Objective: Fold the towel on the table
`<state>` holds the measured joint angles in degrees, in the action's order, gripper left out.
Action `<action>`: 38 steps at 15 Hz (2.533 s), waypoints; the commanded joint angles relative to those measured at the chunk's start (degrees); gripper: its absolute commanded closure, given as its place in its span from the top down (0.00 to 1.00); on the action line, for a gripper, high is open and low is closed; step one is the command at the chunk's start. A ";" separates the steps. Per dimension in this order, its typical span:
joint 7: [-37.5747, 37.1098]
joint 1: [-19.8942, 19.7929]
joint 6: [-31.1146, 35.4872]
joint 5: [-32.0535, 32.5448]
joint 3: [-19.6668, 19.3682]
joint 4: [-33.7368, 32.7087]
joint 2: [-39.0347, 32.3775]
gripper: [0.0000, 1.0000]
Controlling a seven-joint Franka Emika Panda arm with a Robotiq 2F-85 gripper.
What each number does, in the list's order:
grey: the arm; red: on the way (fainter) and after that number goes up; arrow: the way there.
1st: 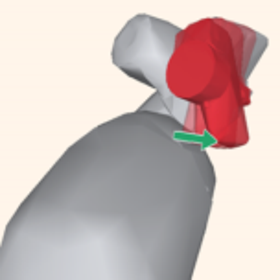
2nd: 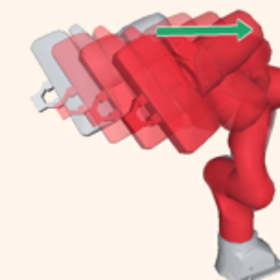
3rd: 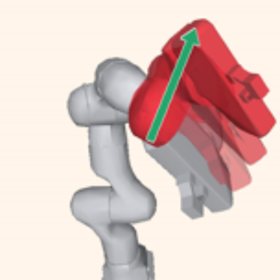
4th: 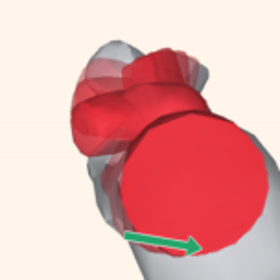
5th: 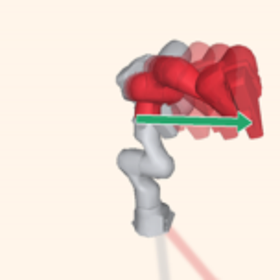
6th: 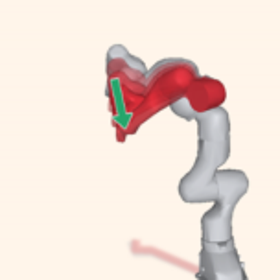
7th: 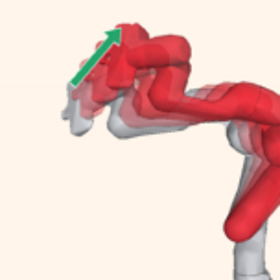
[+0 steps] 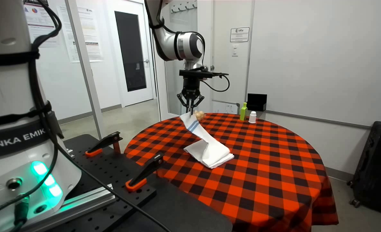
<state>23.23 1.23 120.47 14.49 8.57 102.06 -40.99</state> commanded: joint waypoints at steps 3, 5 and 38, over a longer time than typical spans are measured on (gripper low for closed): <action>-1.26 -1.83 3.12 -11.54 2.11 -3.46 -0.98 0.01; -2.05 -2.34 4.98 -15.78 2.29 -5.28 -1.92 0.01; -10.02 -2.23 16.31 0.59 -12.13 9.17 -2.82 0.01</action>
<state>18.69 -4.27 132.67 11.37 -0.89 108.61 -45.07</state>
